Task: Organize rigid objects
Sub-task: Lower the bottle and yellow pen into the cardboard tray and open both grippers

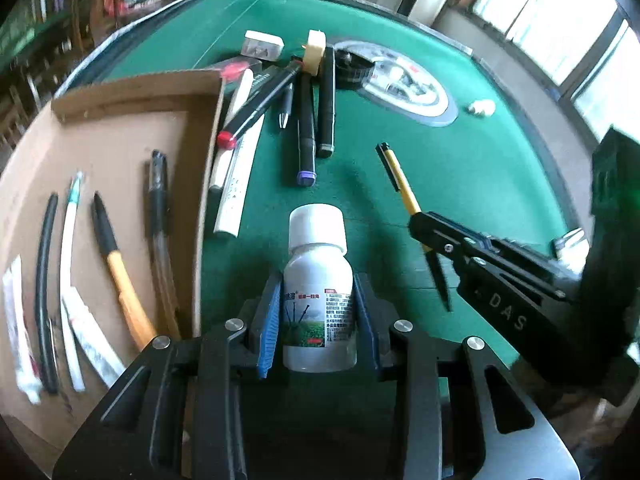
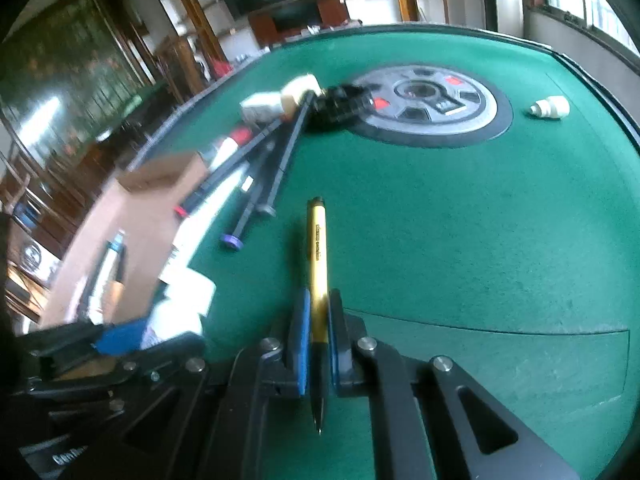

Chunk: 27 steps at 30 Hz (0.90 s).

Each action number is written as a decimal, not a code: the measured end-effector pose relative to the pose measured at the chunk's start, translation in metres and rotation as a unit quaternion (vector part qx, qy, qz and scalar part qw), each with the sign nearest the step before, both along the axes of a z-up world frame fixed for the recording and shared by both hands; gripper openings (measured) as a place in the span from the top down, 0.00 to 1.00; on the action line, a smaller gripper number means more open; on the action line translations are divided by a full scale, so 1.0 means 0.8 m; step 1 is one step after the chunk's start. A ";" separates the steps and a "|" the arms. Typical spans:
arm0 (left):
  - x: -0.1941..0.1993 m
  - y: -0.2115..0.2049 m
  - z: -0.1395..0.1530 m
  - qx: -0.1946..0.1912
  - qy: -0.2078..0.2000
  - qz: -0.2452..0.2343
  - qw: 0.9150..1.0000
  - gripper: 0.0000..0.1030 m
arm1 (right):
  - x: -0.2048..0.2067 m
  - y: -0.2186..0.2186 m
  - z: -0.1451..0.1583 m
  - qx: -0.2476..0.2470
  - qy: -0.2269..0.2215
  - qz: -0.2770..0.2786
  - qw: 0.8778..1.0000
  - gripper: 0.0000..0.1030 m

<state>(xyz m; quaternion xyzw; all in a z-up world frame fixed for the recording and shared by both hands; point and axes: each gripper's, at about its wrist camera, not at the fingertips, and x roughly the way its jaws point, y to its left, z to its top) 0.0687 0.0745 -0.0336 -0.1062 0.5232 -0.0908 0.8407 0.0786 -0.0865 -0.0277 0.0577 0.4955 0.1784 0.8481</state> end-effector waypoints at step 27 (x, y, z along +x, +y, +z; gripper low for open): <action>-0.013 0.231 0.049 0.009 -0.028 0.176 0.984 0.67 | 0.026 0.204 0.029 0.091 0.009 0.144 0.985 0.94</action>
